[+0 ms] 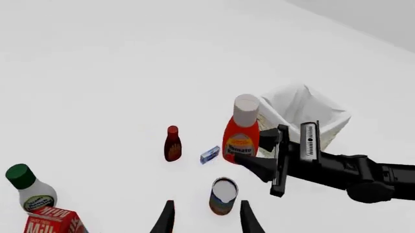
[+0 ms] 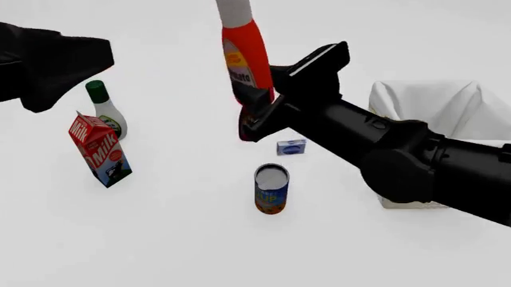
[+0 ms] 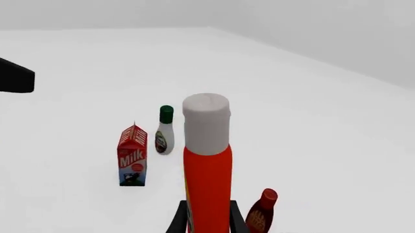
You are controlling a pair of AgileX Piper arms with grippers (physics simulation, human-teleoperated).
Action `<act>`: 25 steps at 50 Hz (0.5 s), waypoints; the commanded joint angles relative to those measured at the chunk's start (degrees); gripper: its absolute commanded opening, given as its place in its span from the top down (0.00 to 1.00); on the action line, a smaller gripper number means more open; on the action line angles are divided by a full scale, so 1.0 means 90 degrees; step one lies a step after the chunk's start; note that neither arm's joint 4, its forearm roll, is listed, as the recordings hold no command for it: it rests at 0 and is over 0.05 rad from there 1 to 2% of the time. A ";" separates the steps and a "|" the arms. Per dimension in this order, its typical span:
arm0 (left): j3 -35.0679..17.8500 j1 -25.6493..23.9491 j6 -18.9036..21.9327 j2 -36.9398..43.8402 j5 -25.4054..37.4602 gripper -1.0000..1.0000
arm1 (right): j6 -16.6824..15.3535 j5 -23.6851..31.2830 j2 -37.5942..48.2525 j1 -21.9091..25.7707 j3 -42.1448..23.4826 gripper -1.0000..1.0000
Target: Pick the ketchup and place it in the basket.
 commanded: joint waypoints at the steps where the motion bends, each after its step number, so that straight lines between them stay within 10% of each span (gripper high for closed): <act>1: 0.0507 0.0361 0.0064 -0.0391 -0.0446 0.00 | 0.0189 0.0492 -0.0333 -0.0376 -0.0305 1.00; 25: 0.1340 0.0666 -0.0015 -0.0701 -0.1245 0.00 | 0.0520 0.0667 -0.0558 -0.1522 -0.0370 1.00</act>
